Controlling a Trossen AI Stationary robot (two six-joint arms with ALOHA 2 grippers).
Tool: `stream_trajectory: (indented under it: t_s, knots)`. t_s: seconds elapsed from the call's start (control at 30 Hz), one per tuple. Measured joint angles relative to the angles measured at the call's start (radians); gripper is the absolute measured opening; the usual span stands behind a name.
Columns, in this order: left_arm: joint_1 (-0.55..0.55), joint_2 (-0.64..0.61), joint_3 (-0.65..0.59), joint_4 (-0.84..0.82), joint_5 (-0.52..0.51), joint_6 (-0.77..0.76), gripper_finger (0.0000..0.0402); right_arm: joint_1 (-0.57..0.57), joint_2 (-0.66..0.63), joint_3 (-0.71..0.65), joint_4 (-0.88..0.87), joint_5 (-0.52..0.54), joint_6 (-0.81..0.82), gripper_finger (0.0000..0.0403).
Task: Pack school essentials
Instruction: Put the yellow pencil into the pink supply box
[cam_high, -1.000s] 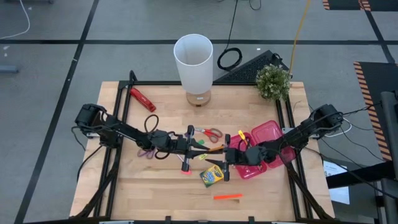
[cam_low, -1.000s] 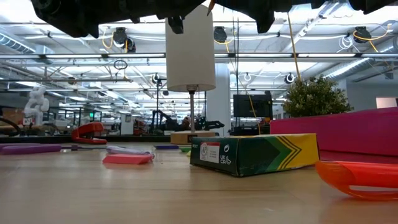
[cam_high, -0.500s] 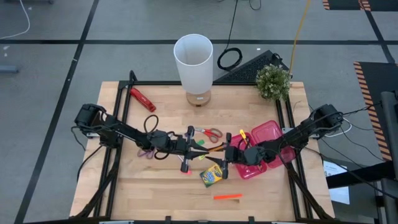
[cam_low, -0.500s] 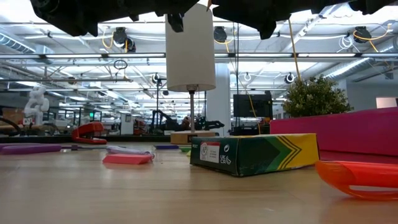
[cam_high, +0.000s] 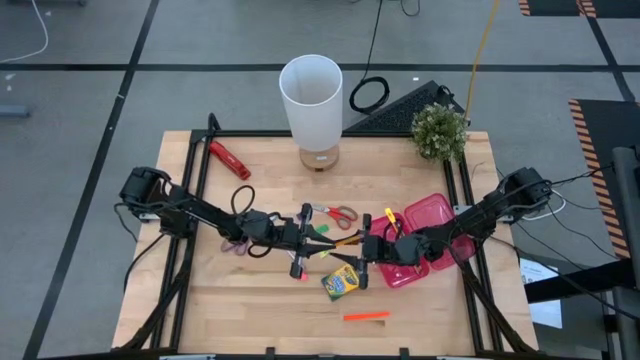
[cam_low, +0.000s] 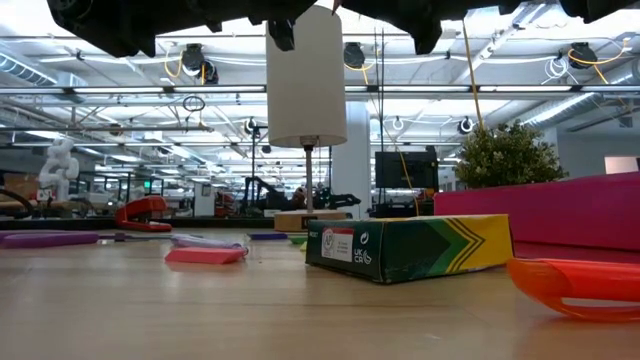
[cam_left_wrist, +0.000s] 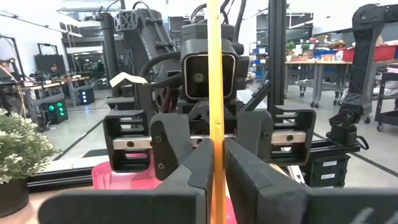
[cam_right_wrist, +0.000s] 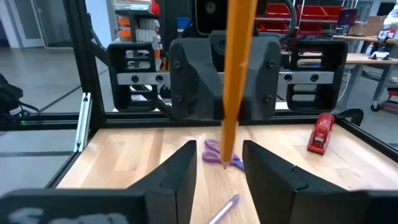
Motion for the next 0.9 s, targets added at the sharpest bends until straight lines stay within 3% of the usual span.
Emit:
stream_trajectory:
  t_s: [0.53,0.73,0.9]
  knots:
    - [0.000,-0.001,0.000,-0.005,0.007,0.043,0.0040,-0.003,0.000,0.000,0.022,0.000,0.003,0.0009]
    - [-0.002,-0.063,0.000,-0.120,0.025,0.026,0.0107,0.002,-0.029,0.000,-0.030,0.004,0.051,0.0010]
    - [-0.002,-0.191,0.000,-0.374,0.000,0.005,0.0169,0.002,-0.114,0.001,-0.232,0.006,0.160,0.0010]
